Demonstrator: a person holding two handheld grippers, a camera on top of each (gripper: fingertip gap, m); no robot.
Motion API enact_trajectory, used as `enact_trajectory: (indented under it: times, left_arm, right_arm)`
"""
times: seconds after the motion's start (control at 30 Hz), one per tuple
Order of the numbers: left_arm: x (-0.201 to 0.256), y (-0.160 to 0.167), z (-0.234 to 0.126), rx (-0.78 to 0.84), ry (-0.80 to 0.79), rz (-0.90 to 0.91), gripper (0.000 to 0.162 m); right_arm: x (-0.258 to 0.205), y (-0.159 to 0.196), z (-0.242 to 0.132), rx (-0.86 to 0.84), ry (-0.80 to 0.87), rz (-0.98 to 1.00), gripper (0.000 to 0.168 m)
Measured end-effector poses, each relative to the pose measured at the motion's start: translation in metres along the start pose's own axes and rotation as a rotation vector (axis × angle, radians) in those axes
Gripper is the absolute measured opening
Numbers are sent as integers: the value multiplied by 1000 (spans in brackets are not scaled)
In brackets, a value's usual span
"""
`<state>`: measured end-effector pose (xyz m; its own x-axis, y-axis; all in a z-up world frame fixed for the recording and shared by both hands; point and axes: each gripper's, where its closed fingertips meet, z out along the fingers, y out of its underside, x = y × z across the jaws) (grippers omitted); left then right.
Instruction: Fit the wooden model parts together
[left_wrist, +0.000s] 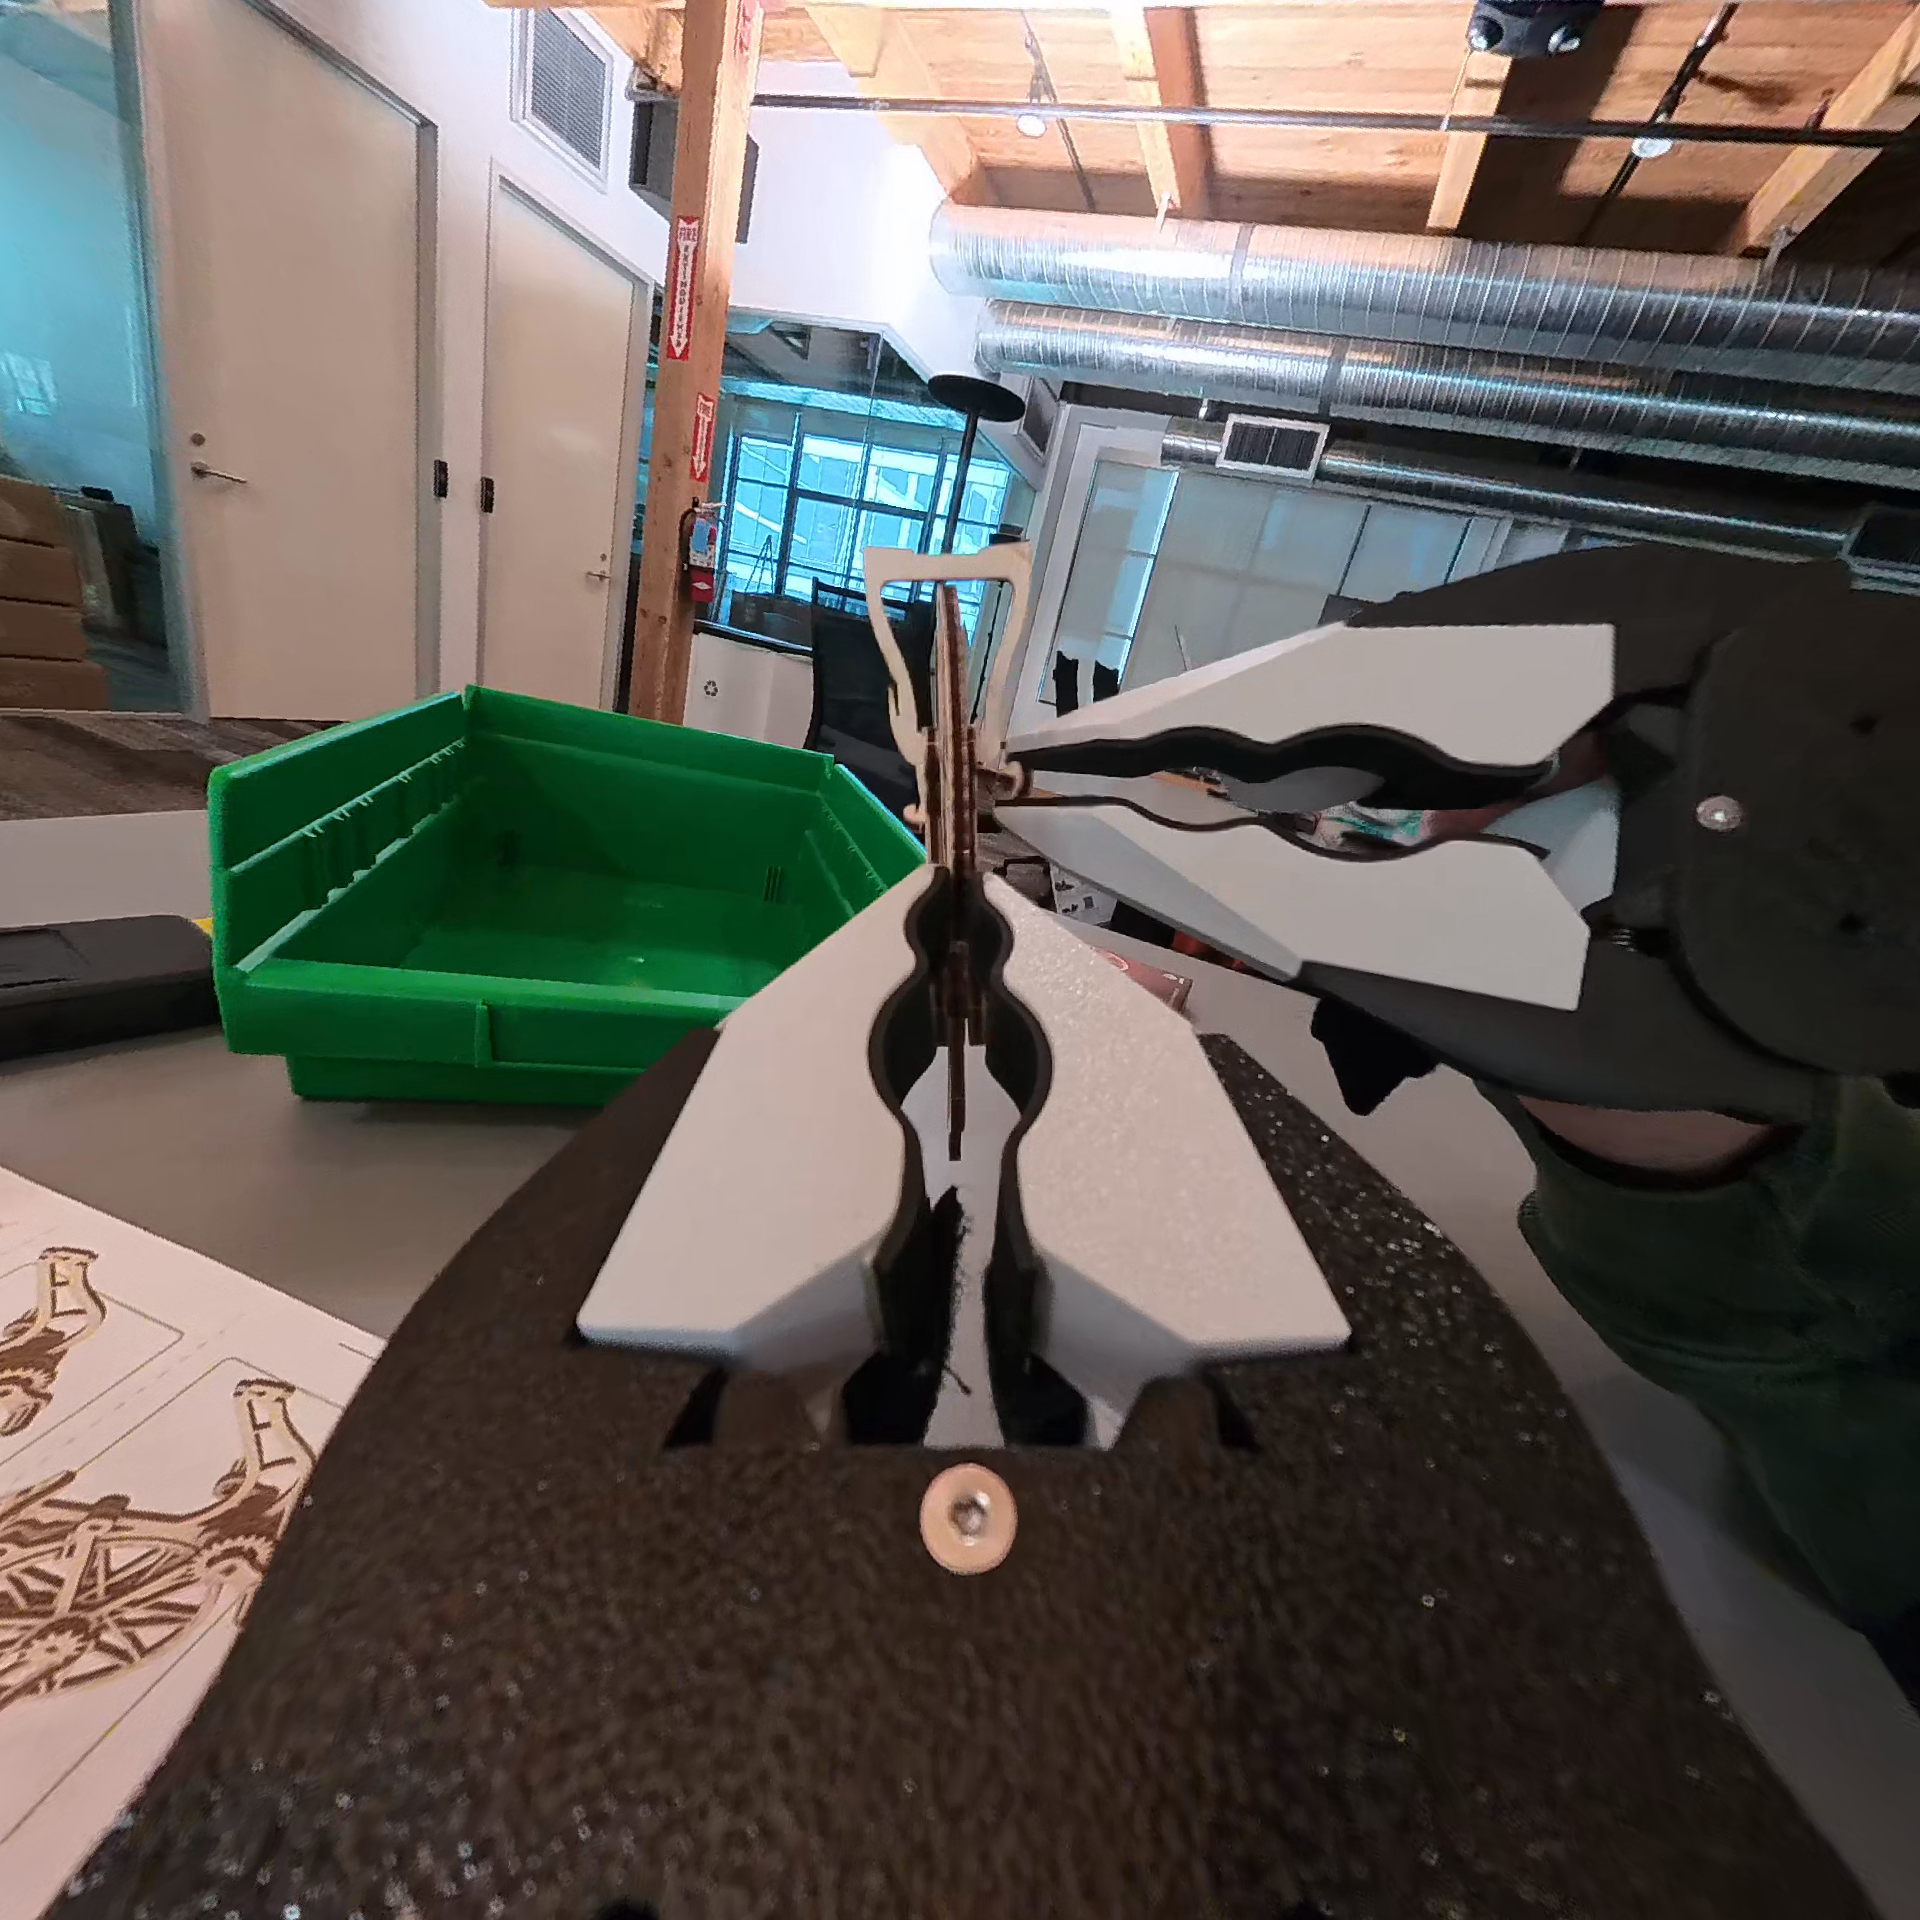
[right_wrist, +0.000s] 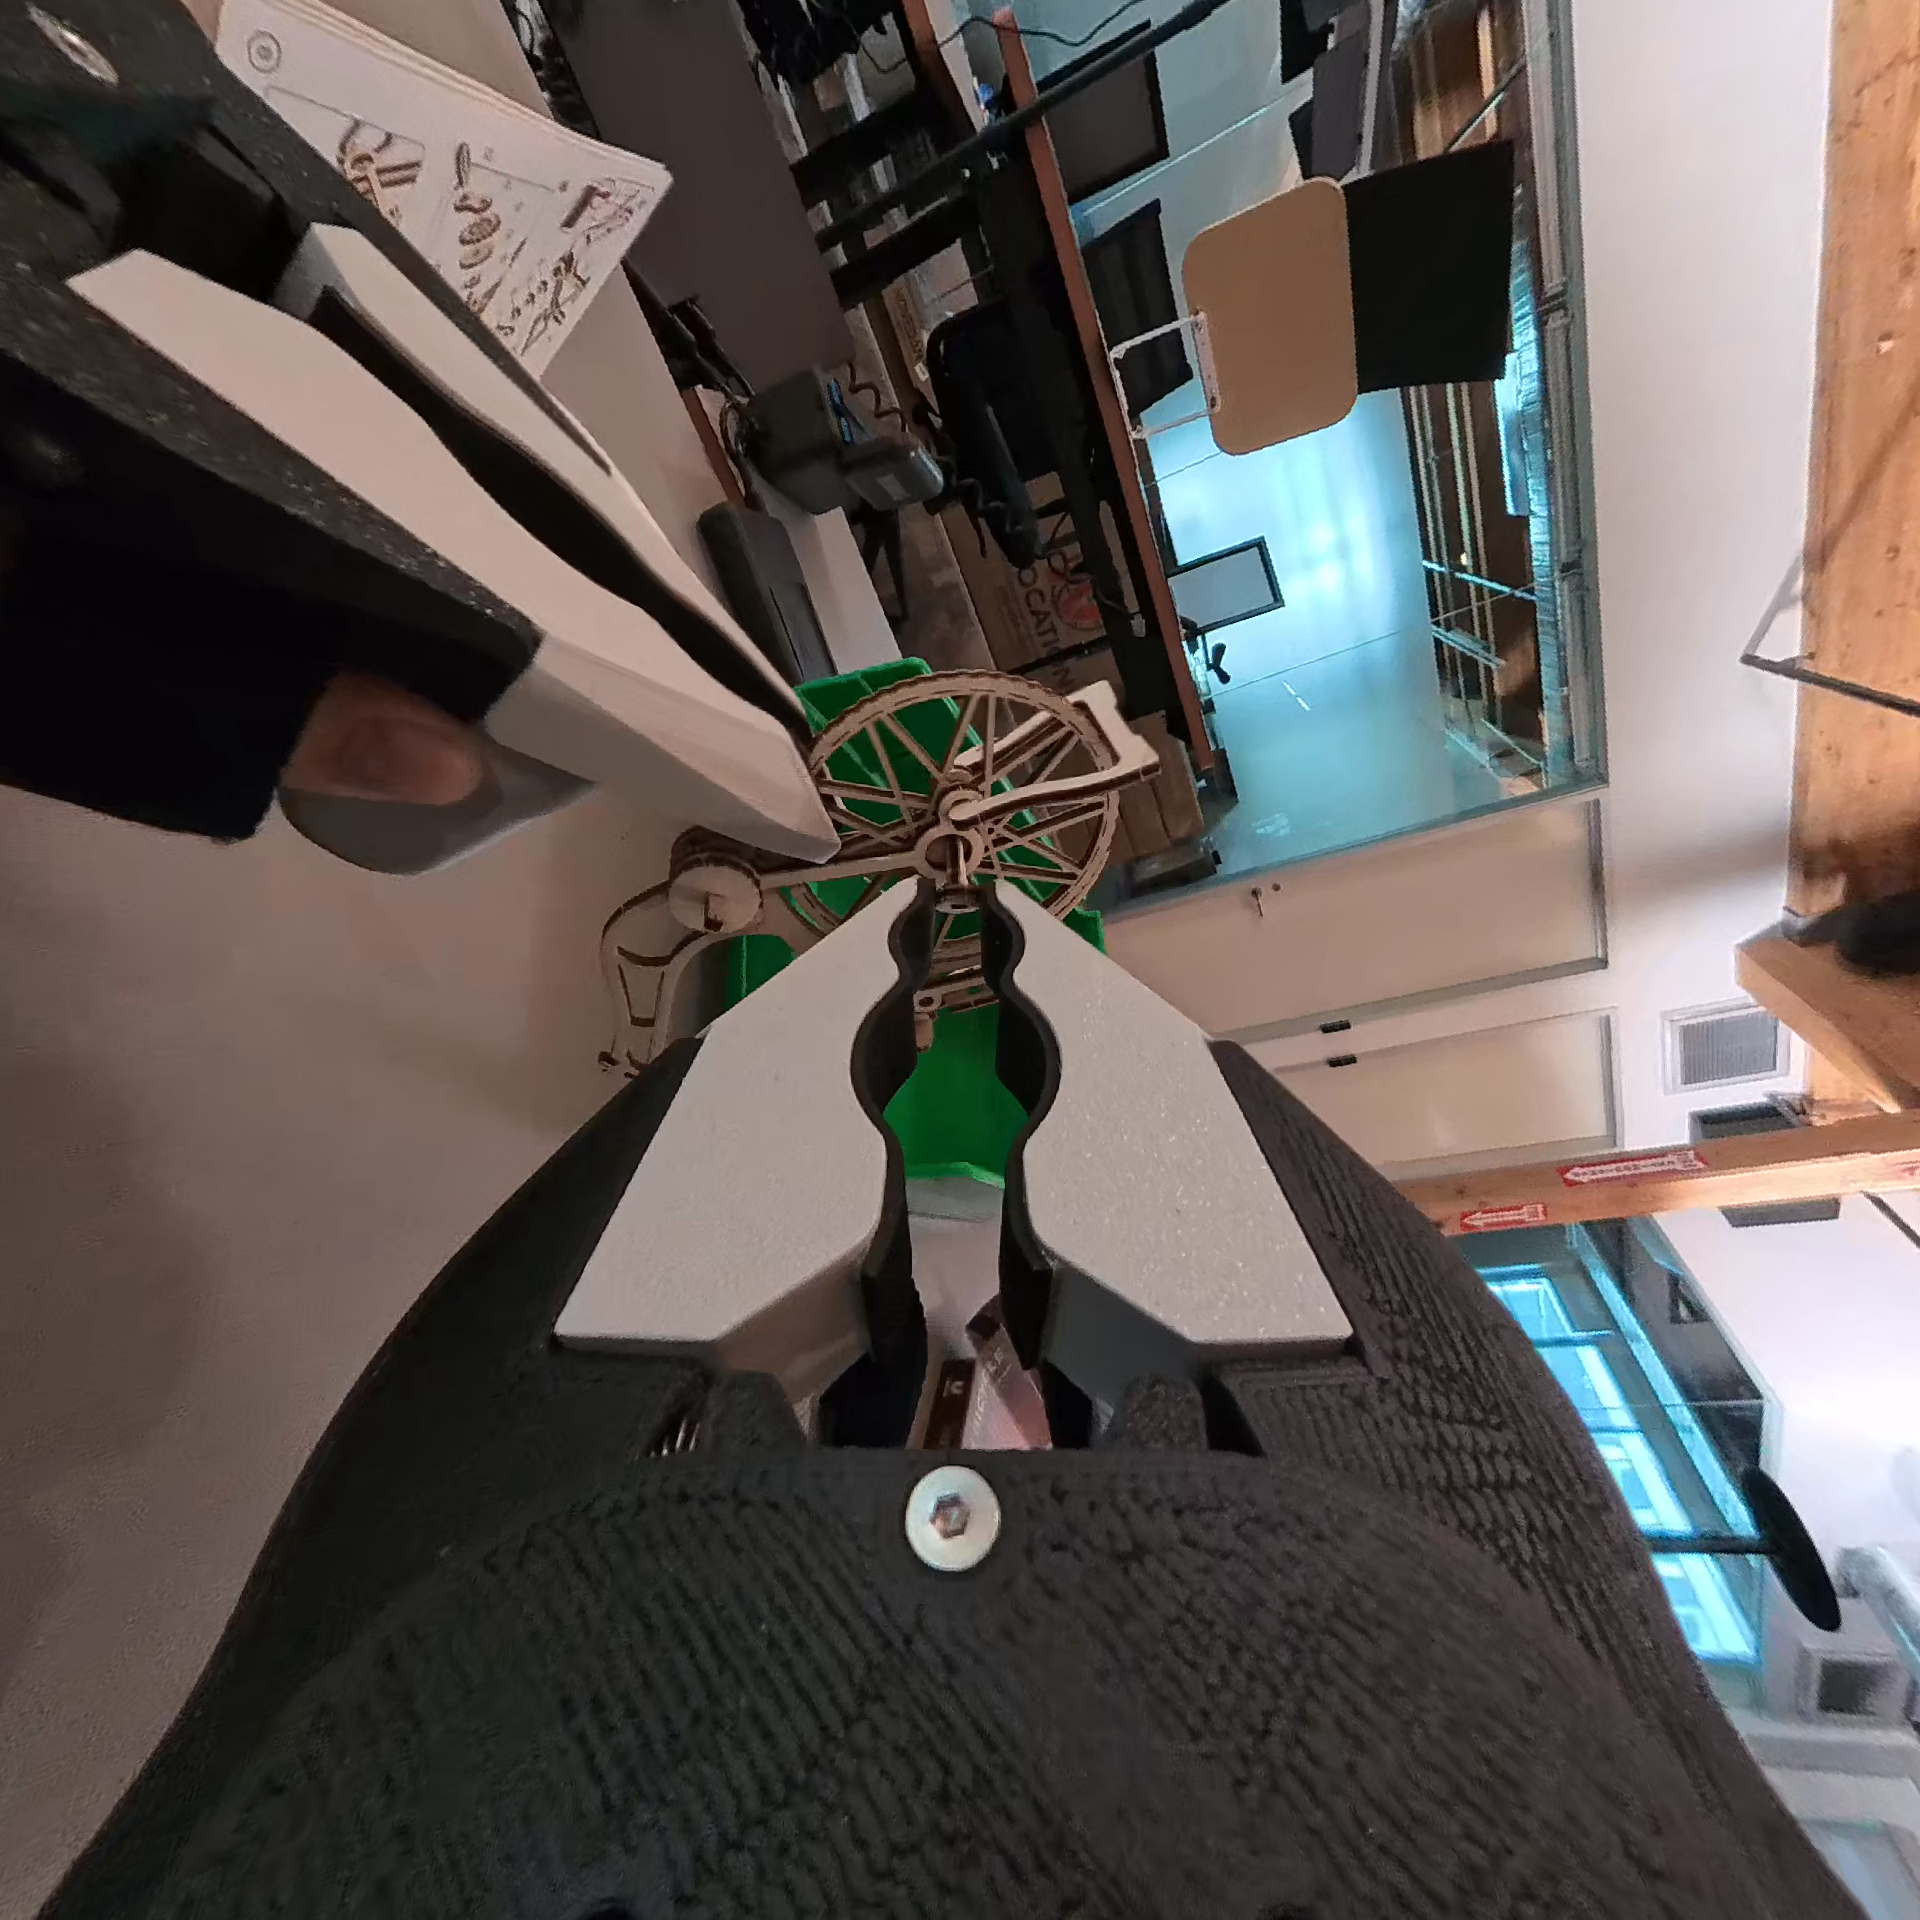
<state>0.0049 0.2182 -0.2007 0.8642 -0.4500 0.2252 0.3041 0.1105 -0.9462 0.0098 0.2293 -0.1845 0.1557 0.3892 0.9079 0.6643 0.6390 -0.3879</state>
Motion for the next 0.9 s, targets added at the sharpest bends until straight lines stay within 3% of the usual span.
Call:
enact_trajectory:
  times: [0.03, 0.9]
  left_arm:
    - [-1, 1, 0, -6, -5, -2, 0]
    - [-11, 21, 3, -176, -136, 186, 0]
  right_arm:
    - [-1, 0, 0, -3, 0, -6, 6]
    - [-19, 12, 9, -18, 63, 13, 7]
